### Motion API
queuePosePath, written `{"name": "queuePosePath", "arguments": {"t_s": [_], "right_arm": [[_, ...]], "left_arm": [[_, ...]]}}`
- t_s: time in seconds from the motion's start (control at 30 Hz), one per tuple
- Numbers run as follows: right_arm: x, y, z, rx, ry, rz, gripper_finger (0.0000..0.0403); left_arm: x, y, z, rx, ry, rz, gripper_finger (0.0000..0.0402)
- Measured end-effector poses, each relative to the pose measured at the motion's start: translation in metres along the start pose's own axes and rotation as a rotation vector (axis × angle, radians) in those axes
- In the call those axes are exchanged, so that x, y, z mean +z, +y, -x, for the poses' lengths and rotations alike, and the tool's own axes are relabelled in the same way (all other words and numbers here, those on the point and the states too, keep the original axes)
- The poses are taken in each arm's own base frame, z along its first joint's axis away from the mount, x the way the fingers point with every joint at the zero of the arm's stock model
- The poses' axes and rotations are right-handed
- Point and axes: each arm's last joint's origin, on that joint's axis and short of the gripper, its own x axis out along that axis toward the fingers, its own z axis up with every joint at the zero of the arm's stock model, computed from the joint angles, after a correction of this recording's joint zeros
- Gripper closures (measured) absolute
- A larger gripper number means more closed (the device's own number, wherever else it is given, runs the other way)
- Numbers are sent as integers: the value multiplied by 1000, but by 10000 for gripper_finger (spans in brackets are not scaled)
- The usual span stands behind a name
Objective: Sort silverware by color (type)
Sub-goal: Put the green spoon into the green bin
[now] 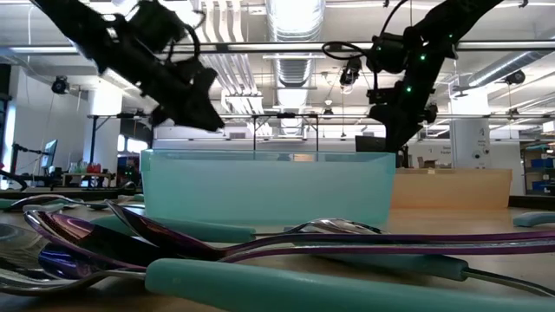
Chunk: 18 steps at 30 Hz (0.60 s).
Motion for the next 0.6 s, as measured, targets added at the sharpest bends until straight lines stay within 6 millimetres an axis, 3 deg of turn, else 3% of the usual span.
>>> {"name": "queuePosePath", "arguments": {"t_s": [0.17, 0.6], "right_arm": [[-3, 0, -2, -1, 11, 3, 312], [-25, 2, -15, -8, 85, 20, 312]], "left_arm": [[-7, 9, -32, -16, 80, 40, 304], [-14, -8, -96, -82, 227, -40, 304]]}}
